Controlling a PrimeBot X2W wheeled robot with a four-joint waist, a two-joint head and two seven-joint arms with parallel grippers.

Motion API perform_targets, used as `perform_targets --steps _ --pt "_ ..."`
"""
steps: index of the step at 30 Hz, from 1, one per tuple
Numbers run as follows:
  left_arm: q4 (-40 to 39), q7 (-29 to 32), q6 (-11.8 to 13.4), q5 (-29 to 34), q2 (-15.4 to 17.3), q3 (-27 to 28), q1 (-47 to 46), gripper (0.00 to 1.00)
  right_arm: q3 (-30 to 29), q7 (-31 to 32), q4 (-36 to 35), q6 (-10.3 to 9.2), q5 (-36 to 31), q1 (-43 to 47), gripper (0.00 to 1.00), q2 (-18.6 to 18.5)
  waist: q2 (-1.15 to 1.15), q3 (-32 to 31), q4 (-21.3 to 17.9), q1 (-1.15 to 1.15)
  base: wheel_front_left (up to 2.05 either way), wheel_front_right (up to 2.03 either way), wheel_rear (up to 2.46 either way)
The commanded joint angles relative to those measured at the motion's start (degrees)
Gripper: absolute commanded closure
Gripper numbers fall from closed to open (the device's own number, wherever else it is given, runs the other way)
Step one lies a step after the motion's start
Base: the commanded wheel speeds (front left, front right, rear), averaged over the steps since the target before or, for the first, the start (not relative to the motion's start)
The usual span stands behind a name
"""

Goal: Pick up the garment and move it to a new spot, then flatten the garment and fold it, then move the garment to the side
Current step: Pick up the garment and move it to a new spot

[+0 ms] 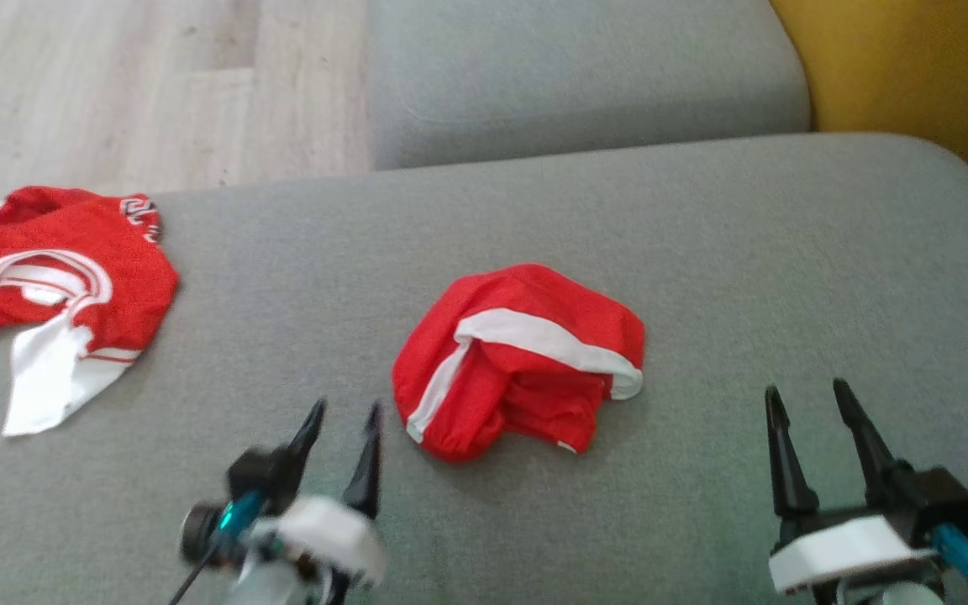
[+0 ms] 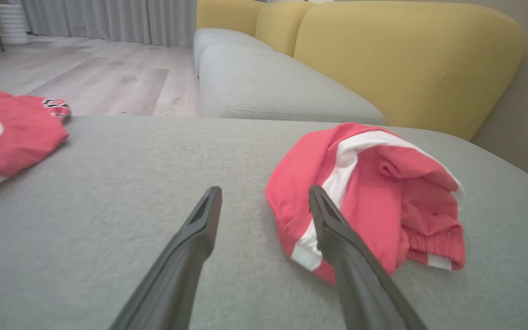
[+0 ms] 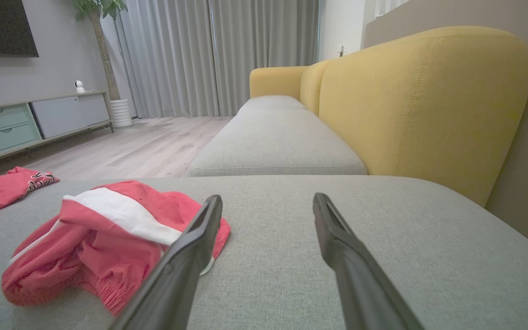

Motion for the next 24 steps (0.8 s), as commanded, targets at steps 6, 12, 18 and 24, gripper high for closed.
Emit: perform_targets --steps 6,12,18,24 --pt "-11.54 -0.98 3.45 -0.68 4.40 5.91 8.97 0.00 0.91 -0.78 -2.09 0.44 0.52 1.47 0.00 -0.36 0.00 -2.03 1.67 0.01 0.00 0.00 0.00" --pt "-23.47 -1.01 6.83 0.06 7.14 9.80 20.06 0.00 0.55 -0.79 -2.07 0.44 1.70 3.69 0.00 -0.36 0.00 -2.68 2.65 0.01 0.00 0.00 0.00" --pt "-27.79 -1.02 8.30 -0.17 7.91 11.41 23.60 0.00 1.04 -0.79 -1.20 0.44 2.46 4.13 0.00 -0.36 0.00 -2.78 3.10 0.01 0.00 0.00 0.00" --pt "-28.99 -0.45 8.73 -0.35 8.53 11.56 23.78 0.00 1.44 -0.79 -0.54 0.44 2.33 3.70 0.00 -0.36 0.00 -2.60 3.07 0.01 0.00 0.00 0.00"
